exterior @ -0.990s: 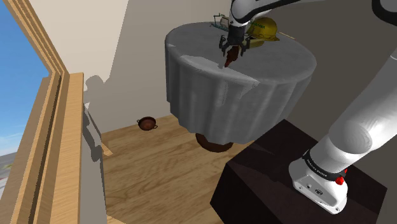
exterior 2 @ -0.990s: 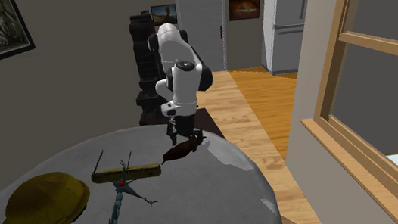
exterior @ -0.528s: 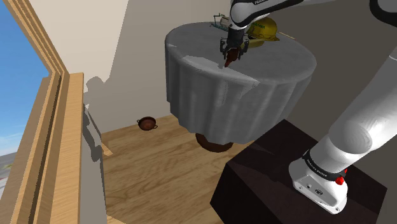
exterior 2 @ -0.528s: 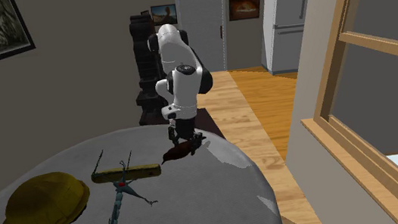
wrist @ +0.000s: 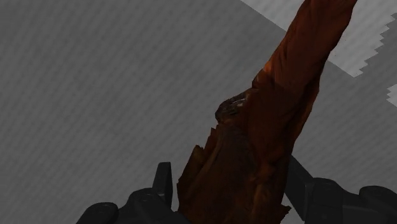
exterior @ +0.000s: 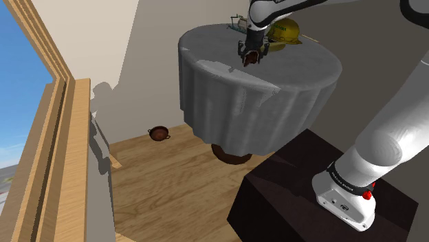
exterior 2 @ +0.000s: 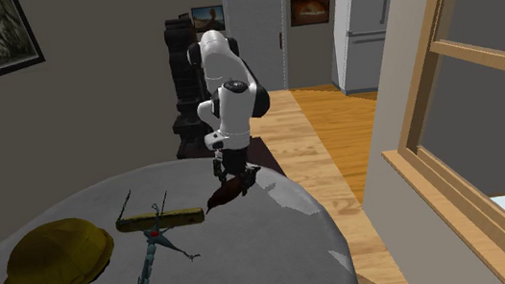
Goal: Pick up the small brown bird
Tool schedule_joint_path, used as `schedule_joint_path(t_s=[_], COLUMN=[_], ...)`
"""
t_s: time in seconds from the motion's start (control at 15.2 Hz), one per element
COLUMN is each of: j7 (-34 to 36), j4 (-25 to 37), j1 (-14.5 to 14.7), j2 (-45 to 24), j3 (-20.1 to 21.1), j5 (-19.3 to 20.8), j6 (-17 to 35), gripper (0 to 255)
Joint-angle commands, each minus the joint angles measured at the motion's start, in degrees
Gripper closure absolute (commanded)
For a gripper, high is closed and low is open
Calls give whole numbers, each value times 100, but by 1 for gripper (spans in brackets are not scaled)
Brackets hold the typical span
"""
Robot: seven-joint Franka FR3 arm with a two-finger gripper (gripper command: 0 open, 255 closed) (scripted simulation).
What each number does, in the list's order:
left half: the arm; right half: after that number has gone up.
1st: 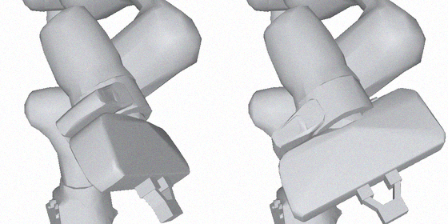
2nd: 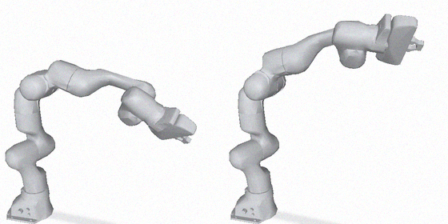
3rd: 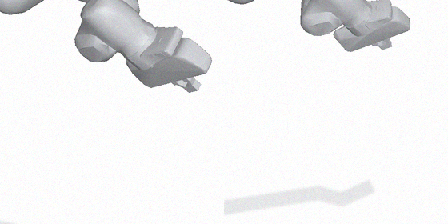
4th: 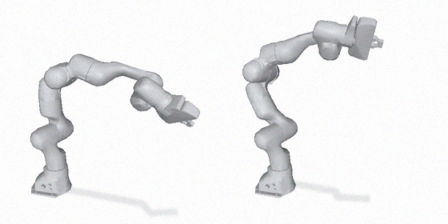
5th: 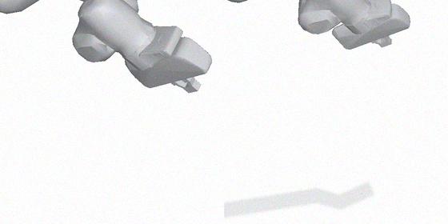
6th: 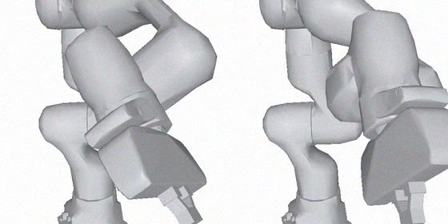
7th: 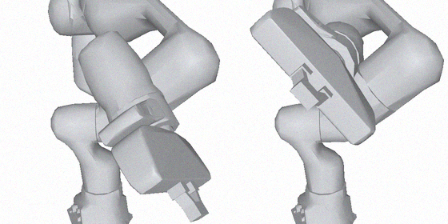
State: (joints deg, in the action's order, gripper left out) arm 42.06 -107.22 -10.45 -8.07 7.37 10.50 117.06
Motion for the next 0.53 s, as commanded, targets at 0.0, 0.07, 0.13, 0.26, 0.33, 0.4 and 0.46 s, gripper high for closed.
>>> schedule_joint_path(t_s=[0.0,0.07,0.13,0.26,0.33,0.4,0.46], j7=[-23,-36,-49,-74,-86,-98,-110], j4=[78,131,185,298,357,417,479], j1=[0,0,1,2,3,3,4], j2=[43,62,80,113,127,141,153], j3=[3,4,6,9,10,11,12], j5=[-17,-26,-34,-49,-56,-63,-69], j6=[-122,-193,-264,-408,-480,-552,-625], gripper=[255,255,255,255,255,255,255])
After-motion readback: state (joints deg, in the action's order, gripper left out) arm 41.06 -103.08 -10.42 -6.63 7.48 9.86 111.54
